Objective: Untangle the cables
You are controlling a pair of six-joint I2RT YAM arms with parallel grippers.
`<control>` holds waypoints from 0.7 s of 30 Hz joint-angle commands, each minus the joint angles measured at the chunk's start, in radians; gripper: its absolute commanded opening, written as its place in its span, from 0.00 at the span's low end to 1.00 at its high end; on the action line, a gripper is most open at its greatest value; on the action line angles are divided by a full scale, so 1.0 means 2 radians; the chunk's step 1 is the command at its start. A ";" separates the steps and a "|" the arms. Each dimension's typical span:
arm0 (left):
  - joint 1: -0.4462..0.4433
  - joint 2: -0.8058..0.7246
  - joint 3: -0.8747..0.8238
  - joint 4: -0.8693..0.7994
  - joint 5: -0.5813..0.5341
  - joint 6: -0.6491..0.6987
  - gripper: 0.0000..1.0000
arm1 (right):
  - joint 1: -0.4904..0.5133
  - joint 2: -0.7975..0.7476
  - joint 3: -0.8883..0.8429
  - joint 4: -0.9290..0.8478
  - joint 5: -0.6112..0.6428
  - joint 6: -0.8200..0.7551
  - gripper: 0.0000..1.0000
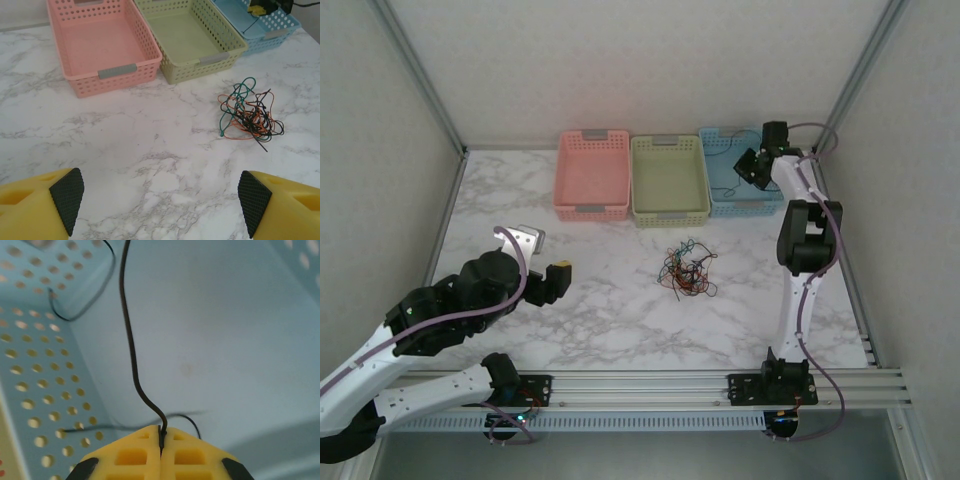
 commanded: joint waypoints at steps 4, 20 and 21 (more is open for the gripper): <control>0.005 -0.002 0.009 0.005 0.006 0.010 0.83 | 0.006 0.014 0.032 -0.025 -0.046 0.015 0.25; 0.006 -0.016 0.007 0.000 -0.001 0.005 0.83 | 0.015 -0.083 -0.021 0.015 -0.097 0.033 0.54; 0.006 -0.015 0.007 0.001 0.002 0.004 0.83 | 0.015 -0.096 -0.035 0.022 -0.095 0.030 0.54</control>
